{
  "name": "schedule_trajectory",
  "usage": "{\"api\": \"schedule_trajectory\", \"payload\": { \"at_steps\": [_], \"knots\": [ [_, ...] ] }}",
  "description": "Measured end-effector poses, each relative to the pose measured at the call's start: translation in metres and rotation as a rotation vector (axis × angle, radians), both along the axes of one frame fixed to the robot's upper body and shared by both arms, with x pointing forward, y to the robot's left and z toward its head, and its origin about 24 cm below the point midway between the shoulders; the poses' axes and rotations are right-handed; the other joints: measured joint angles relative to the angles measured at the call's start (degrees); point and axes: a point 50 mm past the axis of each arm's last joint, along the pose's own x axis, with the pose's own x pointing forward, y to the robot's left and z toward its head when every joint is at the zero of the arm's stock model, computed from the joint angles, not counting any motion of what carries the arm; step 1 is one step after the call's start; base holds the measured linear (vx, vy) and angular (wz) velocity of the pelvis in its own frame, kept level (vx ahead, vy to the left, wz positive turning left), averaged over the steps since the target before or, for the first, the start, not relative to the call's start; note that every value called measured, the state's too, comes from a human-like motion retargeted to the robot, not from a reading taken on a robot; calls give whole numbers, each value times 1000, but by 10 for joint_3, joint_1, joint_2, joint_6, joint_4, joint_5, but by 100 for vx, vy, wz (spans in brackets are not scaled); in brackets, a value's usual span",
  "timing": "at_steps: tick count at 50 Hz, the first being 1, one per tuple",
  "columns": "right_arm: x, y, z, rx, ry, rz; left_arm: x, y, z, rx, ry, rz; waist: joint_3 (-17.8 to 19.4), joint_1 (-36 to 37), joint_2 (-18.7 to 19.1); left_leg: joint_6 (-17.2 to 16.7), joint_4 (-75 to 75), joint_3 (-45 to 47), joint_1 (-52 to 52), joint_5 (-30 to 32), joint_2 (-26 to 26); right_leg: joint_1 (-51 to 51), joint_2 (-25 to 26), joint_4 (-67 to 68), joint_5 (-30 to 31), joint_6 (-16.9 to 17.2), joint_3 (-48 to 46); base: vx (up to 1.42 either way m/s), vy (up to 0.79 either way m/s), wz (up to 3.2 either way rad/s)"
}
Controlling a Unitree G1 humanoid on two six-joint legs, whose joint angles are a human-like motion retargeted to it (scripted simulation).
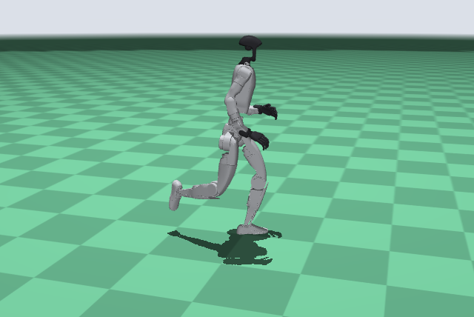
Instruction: Walk run
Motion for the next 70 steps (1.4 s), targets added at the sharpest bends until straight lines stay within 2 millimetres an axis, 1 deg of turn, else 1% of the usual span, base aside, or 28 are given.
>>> {"api": "schedule_trajectory", "payload": {
  "at_steps": [3,7,9,11,15,17,20,22,25,28,30,33,34,35,37,39,40,42,45,48,52,53,55,57,59,62,66,70],
  "knots": [
    [-73,-19,-25,87,268,-213,9,-26,-19,-273,-147,331,-42,-106,8,7,-40,11,102,-61,-48,-231,-86,177,-137,-42,-30,236,-22,73],
    [-82,-71,13,48,-65,-358,9,-65,-13,-382,-227,311,-63,-277,8,-42,-248,5,306,158,-138,-463,-211,72,-218,-91,-16,202,-36,96],
    [-72,-87,31,-51,-233,-355,4,-68,-15,-232,-151,166,-58,-321,24,-95,-303,23,387,352,-125,-488,-221,-120,-247,-128,-39,258,-65,40],
    [-54,-83,37,-73,-305,-280,0,-72,-24,-130,-29,64,-59,-357,28,-116,-320,71,443,453,-109,-485,-220,-299,-301,-137,-38,173,-41,54],
    [23,-44,45,59,-441,-114,-7,-55,-42,-110,220,18,-71,-375,-27,-62,-186,136,491,444,-147,-473,-225,-444,-346,-192,64,214,-60,-51],
    [59,-20,55,158,-542,-70,-17,-40,-54,-140,259,117,-76,-344,-74,-14,-43,224,485,418,-141,-475,-241,-296,-356,-265,91,289,-64,-90],
    [95,-3,63,263,-652,-233,-54,-32,-91,-159,364,322,-41,-225,-94,-9,206,219,379,343,-106,-368,-261,-205,-435,-178,138,272,-35,-84],
    [129,39,82,453,-742,-211,-86,-29,-115,-232,392,593,-35,-176,-60,-35,274,190,264,257,-33,-260,-203,-261,-449,-147,96,215,-5,-79],
    [157,75,117,463,-794,54,-118,-19,-126,-266,418,795,-37,-114,-5,11,214,201,105,154,44,-106,-112,-415,-351,-95,39,183,15,-86],
    [159,99,131,324,-707,312,-132,2,-116,-185,357,852,-31,-17,-24,-26,-61,185,47,138,-11,1,-82,-509,-144,-33,56,217,-2,-150],
    [154,102,139,273,-677,435,-125,13,-102,-155,248,842,-34,38,-52,-53,-239,138,12,129,-41,39,-85,-537,-18,19,10,173,-22,-127],
    [139,81,121,272,-598,410,-83,22,-80,-112,76,726,-60,69,-46,-70,-320,104,-45,149,-3,55,-38,-490,46,19,-17,147,-7,-14],
    [127,65,103,257,-525,333,-65,18,-73,-104,33,660,-59,66,-31,-16,-267,97,-50,155,-16,61,-26,-430,46,19,-17,245,29,144],
    [111,45,81,234,-438,241,-47,11,-66,-100,-10,587,-55,59,-15,69,-188,93,-54,157,-40,65,-18,-354,39,19,-24,259,17,143],
    [75,23,41,133,-307,38,-25,1,-58,-110,-53,500,-36,37,4,13,-77,2,-44,117,-15,41,-5,-218,16,19,-7,282,-2,72],
    [-5,3,-9,-109,-95,-270,0,-21,-49,-209,-42,377,-20,-5,17,5,-4,58,54,3,19,-30,-24,-48,-58,8,33,274,6,33],
    [-43,-6,-22,-179,32,-409,16,-38,-43,-285,-34,298,-22,-40,27,2,-16,51,105,-24,0,-72,-35,1,-96,-10,27,177,11,48],
    [-62,-30,-18,-42,43,-444,49,-63,-14,-387,-25,88,-29,-90,0,-3,-65,82,168,-26,-50,-205,-119,64,-195,-49,32,146,-3,61],
    [-87,-71,9,-184,-158,-598,56,-67,28,-318,-57,-164,-46,-171,-2,-26,-220,66,310,93,-121,-320,-210,-20,-279,-114,-19,208,-29,127],
    [-99,-82,21,-234,-248,-677,44,-71,42,-242,-97,-231,-58,-235,11,-111,-292,42,411,302,-118,-353,-196,-266,-295,-133,-54,216,-36,89],
    [-61,-77,29,-117,-318,-504,31,-66,46,-205,-108,-179,-57,-287,0,-159,-288,103,493,427,-126,-377,-180,-459,-337,-156,-5,158,-23,-13],
    [-43,-73,33,-91,-366,-445,29,-61,44,-205,-107,-134,-53,-302,-16,-153,-257,109,504,427,-142,-381,-193,-461,-317,-155,13,184,-22,-26],
    [-16,-62,41,-52,-455,-351,22,-50,28,-205,-64,-22,-52,-311,-57,-109,-158,179,521,410,-148,-370,-213,-413,-229,-229,44,203,-23,-42],
    [6,-46,39,-8,-501,-317,6,-39,-4,-164,14,85,-57,-287,-87,-62,-27,225,494,370,-150,-393,-234,-242,-349,-186,150,219,-11,-35],
    [19,-29,31,70,-494,-366,-19,-40,-45,-132,146,136,-42,-236,-88,-49,123,183,408,302,-126,-322,-281,-190,-426,-161,101,218,5,-1],
    [67,27,40,294,-526,-213,-50,-31,-81,-128,329,194,-35,-185,-72,-47,178,181,262,195,-86,-231,-226,-228,-458,-131,96,155,6,-33],
    [101,59,68,296,-557,103,-74,-10,-87,-127,376,308,-36,-78,-43,-45,-4,210,123,105,-34,-76,-142,-394,-354,-84,45,126,14,-63],
    [111,71,98,260,-629,300,-82,2,-85,-121,360,394,-25,1,-35,-43,-264,156,69,137,-47,60,-79,-508,-140,-21,38,157,-1,-19]
  ]
}}
